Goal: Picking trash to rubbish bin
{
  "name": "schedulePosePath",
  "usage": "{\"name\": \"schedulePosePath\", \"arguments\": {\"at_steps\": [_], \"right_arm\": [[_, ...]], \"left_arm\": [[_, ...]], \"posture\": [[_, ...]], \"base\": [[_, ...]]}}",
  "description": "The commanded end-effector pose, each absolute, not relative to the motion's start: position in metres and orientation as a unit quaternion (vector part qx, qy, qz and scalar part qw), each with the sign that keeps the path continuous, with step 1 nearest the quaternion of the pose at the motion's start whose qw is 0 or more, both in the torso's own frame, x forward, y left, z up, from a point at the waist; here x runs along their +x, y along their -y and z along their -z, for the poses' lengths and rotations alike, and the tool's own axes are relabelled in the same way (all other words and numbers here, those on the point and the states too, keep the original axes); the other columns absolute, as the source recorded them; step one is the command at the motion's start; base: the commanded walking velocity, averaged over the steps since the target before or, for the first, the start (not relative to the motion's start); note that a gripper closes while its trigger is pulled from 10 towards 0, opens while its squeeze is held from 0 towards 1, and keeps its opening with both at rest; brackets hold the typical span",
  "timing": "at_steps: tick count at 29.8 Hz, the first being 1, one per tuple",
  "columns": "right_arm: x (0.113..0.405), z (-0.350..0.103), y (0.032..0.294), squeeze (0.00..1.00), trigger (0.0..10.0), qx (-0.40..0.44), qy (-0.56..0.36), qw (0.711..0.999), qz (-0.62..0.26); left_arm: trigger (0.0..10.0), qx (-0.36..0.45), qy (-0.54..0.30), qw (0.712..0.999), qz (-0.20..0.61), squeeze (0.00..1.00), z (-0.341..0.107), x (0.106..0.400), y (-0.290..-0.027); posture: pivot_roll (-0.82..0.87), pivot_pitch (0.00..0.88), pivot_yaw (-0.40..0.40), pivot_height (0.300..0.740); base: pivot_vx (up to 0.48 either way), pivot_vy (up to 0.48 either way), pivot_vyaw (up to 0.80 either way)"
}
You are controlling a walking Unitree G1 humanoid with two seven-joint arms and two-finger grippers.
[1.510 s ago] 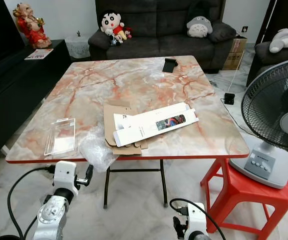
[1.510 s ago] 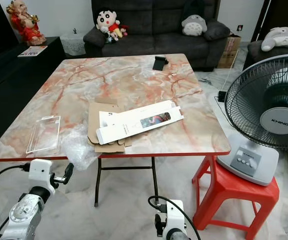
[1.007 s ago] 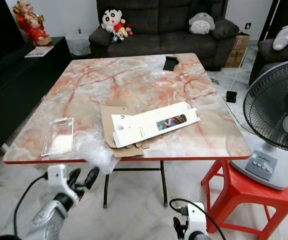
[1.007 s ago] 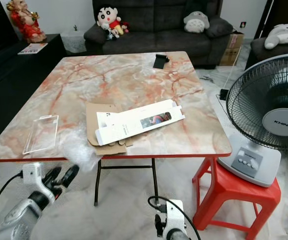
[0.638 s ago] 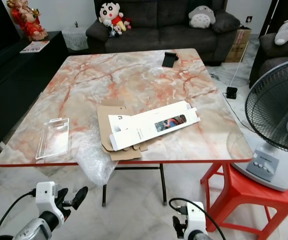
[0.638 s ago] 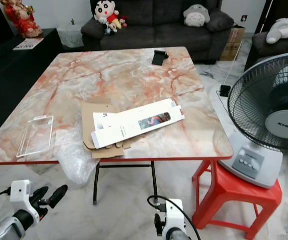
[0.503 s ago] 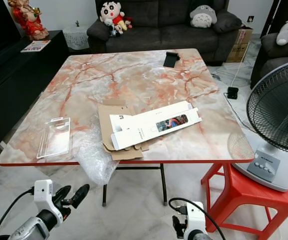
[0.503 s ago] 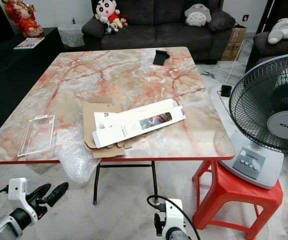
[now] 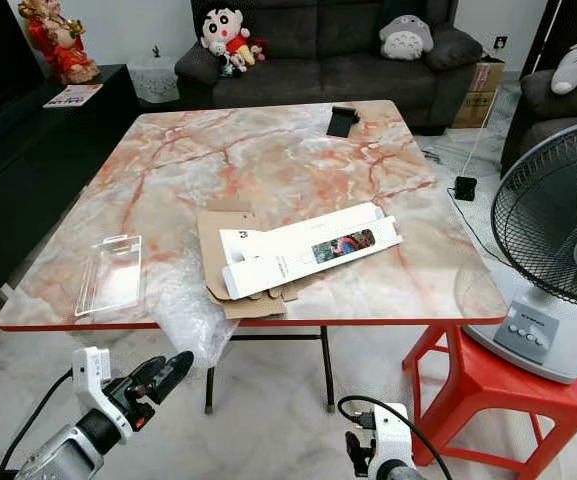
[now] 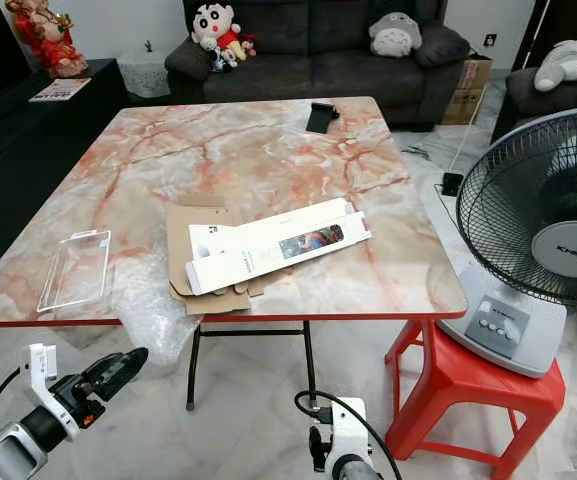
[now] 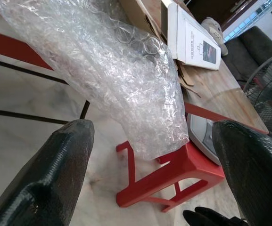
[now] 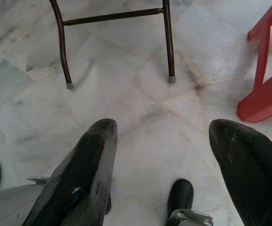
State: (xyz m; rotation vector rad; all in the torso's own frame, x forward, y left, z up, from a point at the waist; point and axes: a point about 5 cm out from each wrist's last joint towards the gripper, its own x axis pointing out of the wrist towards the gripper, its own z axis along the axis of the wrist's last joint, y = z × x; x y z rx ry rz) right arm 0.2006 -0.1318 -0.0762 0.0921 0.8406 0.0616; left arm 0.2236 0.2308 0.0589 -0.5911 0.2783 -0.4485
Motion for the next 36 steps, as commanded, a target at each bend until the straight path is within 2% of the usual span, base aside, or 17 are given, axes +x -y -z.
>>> {"name": "schedulePosePath", "arguments": {"at_steps": [1, 2, 3, 4, 5, 11, 12, 19, 28, 34, 35, 36], "right_arm": [[0.202, 0.075, 0.129, 0.0, 10.0, 0.046, -0.407, 0.912, -0.038], [0.202, 0.075, 0.129, 0.0, 10.0, 0.046, -0.406, 0.912, -0.037], [0.202, 0.075, 0.129, 0.0, 10.0, 0.046, -0.406, 0.912, -0.037], [0.202, 0.075, 0.129, 0.0, 10.0, 0.046, -0.406, 0.912, -0.037], [0.202, 0.075, 0.128, 0.0, 10.0, 0.046, -0.406, 0.912, -0.037], [0.201, 0.076, 0.128, 0.0, 10.0, 0.047, -0.406, 0.912, -0.036], [0.201, 0.076, 0.128, 0.0, 10.0, 0.047, -0.407, 0.912, -0.036], [0.2, 0.076, 0.128, 0.0, 10.0, 0.048, -0.407, 0.912, -0.033], [0.198, 0.077, 0.128, 0.0, 10.0, 0.047, -0.408, 0.911, -0.032], [0.199, 0.077, 0.128, 0.0, 10.0, 0.045, -0.408, 0.911, -0.035], [0.2, 0.076, 0.127, 0.0, 10.0, 0.045, -0.407, 0.912, -0.036], [0.2, 0.076, 0.127, 0.0, 10.0, 0.044, -0.407, 0.912, -0.036]], "left_arm": [[10.0, -0.269, -0.149, 0.928, 0.21, 0.0, -0.056, 0.23, -0.23], [10.0, -0.265, -0.151, 0.929, 0.207, 0.0, -0.054, 0.233, -0.228], [10.0, -0.255, -0.149, 0.935, 0.197, 0.2, -0.052, 0.238, -0.226], [10.0, -0.255, -0.149, 0.935, 0.197, 0.2, -0.052, 0.238, -0.226], [10.0, -0.25, -0.149, 0.938, 0.19, 1.0, -0.05, 0.243, -0.224], [10.0, -0.251, -0.164, 0.936, 0.183, 1.0, -0.046, 0.256, -0.213], [10.0, -0.252, -0.17, 0.935, 0.184, 0.0, -0.044, 0.259, -0.21], [10.0, -0.243, -0.195, 0.929, 0.201, 0.0, -0.038, 0.273, -0.196], [10.0, -0.21, -0.225, 0.934, 0.18, 0.0, -0.026, 0.263, -0.205], [10.0, -0.191, -0.225, 0.943, 0.153, 0.0, -0.022, 0.269, -0.207], [5.9, -0.177, -0.225, 0.949, 0.134, 0.0, -0.021, 0.273, -0.208], [5.9, -0.172, -0.224, 0.951, 0.126, 0.0, -0.021, 0.275, -0.208]], "posture": [[0.06, 0.0, 0.053, 0.74], [0.06, 0.0, 0.053, 0.74], [0.06, 0.0, 0.053, 0.74], [0.06, 0.0, 0.053, 0.74], [0.06, 0.0, 0.054, 0.74], [0.05, 0.0, 0.059, 0.74], [0.04, 0.0, 0.061, 0.74], [0.03, 0.0, 0.075, 0.74], [0.03, 0.0, 0.079, 0.74], [0.03, 0.0, 0.08, 0.74], [0.02, 0.0, 0.082, 0.74], [0.02, 0.0, 0.082, 0.74]], "base": [[0.0, 0.0, 0.0], [0.0, 0.0, 0.0], [0.0, 0.0, 0.0], [0.0, 0.0, 0.0], [0.0, 0.0, 0.0], [0.0, 0.0, 0.0], [0.0, 0.0, 0.0], [0.0, 0.0, 0.0], [0.0, 0.0, 0.0], [0.0, 0.0, 0.0], [0.0, 0.0, 0.0], [0.0, 0.0, 0.0]]}}
